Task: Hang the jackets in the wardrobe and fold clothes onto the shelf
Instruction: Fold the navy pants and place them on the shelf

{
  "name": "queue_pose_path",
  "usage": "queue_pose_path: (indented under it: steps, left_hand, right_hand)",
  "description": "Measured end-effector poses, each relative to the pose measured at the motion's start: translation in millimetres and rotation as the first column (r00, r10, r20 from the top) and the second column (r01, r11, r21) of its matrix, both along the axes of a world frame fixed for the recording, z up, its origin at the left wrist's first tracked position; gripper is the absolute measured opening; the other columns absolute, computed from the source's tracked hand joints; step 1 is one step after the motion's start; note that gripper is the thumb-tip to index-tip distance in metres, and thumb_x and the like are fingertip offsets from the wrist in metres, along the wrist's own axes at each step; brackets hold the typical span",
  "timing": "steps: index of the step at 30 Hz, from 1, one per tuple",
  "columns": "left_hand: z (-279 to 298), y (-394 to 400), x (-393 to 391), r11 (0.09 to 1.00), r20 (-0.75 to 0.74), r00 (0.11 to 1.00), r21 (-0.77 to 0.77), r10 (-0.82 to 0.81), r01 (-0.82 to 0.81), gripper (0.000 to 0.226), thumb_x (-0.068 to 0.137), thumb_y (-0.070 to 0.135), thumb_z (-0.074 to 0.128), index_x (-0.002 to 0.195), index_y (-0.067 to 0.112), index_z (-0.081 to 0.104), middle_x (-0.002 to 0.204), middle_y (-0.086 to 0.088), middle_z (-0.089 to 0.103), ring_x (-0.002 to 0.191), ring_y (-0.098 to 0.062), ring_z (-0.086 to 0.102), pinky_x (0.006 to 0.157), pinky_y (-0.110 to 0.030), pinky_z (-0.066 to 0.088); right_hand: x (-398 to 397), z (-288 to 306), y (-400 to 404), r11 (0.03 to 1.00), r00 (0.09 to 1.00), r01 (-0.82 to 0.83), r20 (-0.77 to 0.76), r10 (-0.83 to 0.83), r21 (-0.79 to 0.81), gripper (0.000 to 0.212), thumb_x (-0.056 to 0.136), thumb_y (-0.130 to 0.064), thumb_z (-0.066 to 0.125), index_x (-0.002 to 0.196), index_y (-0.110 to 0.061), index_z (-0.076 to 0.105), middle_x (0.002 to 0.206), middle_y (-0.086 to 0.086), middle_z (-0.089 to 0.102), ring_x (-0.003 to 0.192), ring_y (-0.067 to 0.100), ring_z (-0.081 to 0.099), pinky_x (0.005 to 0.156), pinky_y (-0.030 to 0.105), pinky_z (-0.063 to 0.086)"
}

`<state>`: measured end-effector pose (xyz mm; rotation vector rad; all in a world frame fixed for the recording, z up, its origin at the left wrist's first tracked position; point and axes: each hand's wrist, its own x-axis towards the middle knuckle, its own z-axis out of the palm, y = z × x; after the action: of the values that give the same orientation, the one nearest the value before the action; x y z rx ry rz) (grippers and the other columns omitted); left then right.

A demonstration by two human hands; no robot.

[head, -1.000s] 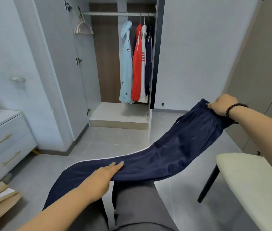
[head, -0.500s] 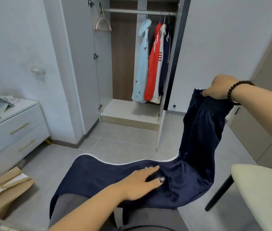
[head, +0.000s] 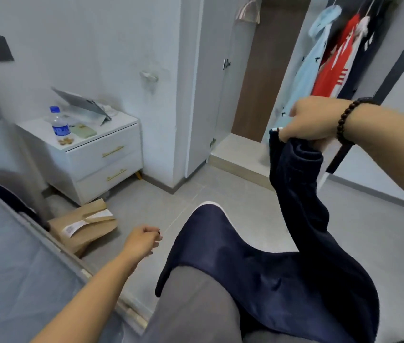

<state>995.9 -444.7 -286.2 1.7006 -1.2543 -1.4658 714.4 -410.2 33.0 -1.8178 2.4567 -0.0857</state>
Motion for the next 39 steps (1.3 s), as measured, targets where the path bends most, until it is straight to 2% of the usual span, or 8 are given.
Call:
queue_pose_path:
  steps: [7, 12, 16, 18, 21, 27, 33, 39]
  left_hand:
    - [-70, -7, 0, 0.846, -0.219, 0.973, 0.503, -0.071, 0.175, 0.040, 0.087, 0.054, 0.056, 0.090, 0.015, 0.055, 0.075, -0.004, 0.045, 0.064, -0.019, 0.040, 0.061, -0.030, 0.035]
    - [-92, -12, -19, 0.799, -0.272, 0.961, 0.568, -0.047, 0.200, 0.039, 0.093, 0.050, 0.046, 0.074, 0.017, 0.052, 0.047, 0.001, 0.058, 0.040, -0.020, 0.056, 0.046, -0.020, 0.040]
    - [-129, -9, -18, 0.755, -0.294, 0.956, 0.622, -0.021, 0.208, 0.044, 0.100, 0.042, 0.036, 0.112, 0.010, 0.063, 0.090, -0.011, 0.073, 0.073, -0.016, 0.073, 0.053, -0.030, 0.058]
    - [-141, -5, -17, 0.720, -0.352, 0.935, 0.663, 0.055, 0.207, 0.044, 0.096, 0.048, 0.042, 0.101, 0.015, 0.070, 0.078, -0.010, 0.074, 0.054, -0.017, 0.070, 0.046, -0.025, 0.053]
    - [-149, -6, -14, 0.648, -0.453, 0.871, 0.724, 0.191, 0.235, 0.051, 0.087, 0.054, 0.055, 0.062, 0.012, 0.071, 0.057, -0.008, 0.064, 0.043, -0.021, 0.059, 0.049, -0.023, 0.047]
    - [-149, -40, 21, 0.674, -0.512, 0.804, 0.711, 0.303, 0.199, 0.046, 0.065, 0.048, 0.081, 0.082, 0.010, 0.064, 0.056, -0.003, 0.053, 0.043, -0.013, 0.049, 0.040, -0.018, 0.039]
    - [-134, -59, 25, 0.762, -0.585, 0.802, 0.571, 0.118, 0.304, 0.062, 0.072, 0.049, 0.078, 0.121, 0.012, 0.068, 0.123, -0.013, 0.067, 0.113, -0.032, 0.065, 0.096, -0.047, 0.052]
    - [-125, -73, 9, 0.827, -0.623, 0.773, 0.493, 0.120, 0.270, 0.078, 0.054, 0.042, 0.093, 0.118, 0.005, 0.070, 0.124, -0.021, 0.065, 0.116, -0.038, 0.061, 0.105, -0.051, 0.045]
  right_hand:
    - [133, -64, -50, 0.950, 0.963, -0.270, 0.049, 0.266, 0.156, 0.034, 0.092, -0.026, 0.052, 0.063, -0.010, 0.046, 0.053, 0.004, 0.051, 0.051, 0.021, 0.055, 0.037, 0.022, 0.037]
    - [185, -143, -84, 0.926, 0.937, -0.317, 0.215, 0.274, 0.204, 0.012, 0.090, -0.017, 0.053, 0.095, -0.008, 0.046, 0.076, 0.003, 0.047, 0.056, 0.014, 0.049, 0.036, 0.020, 0.040]
    - [195, -188, -99, 0.916, 0.912, -0.311, 0.352, 0.213, 0.252, 0.036, 0.087, -0.017, 0.054, 0.120, -0.007, 0.043, 0.096, 0.007, 0.054, 0.061, 0.020, 0.058, 0.047, 0.026, 0.051]
    - [190, -201, -106, 0.922, 0.898, -0.283, 0.412, 0.157, 0.265, 0.044, 0.085, -0.019, 0.054, 0.127, -0.009, 0.042, 0.100, 0.013, 0.061, 0.065, 0.027, 0.065, 0.059, 0.031, 0.058]
    - [177, -212, -115, 0.927, 0.846, -0.222, 0.533, 0.028, 0.303, 0.050, 0.086, -0.020, 0.052, 0.132, -0.008, 0.036, 0.077, 0.020, 0.069, 0.052, 0.031, 0.069, 0.053, 0.038, 0.060]
    - [160, -213, -123, 0.927, 0.810, -0.191, 0.585, -0.037, 0.323, 0.064, 0.089, -0.020, 0.051, 0.147, -0.015, 0.025, 0.053, 0.016, 0.067, 0.046, 0.028, 0.067, 0.041, 0.028, 0.053]
    - [141, -198, -110, 0.934, 0.765, -0.170, 0.640, -0.078, 0.316, 0.032, 0.089, -0.021, 0.052, 0.115, -0.003, 0.050, 0.048, 0.016, 0.064, 0.044, 0.029, 0.066, 0.037, 0.023, 0.048]
    - [124, -186, -96, 0.950, 0.724, -0.162, 0.686, -0.069, 0.267, 0.014, 0.086, -0.020, 0.052, 0.088, -0.008, 0.057, 0.048, 0.014, 0.064, 0.039, 0.025, 0.063, 0.037, 0.024, 0.049]
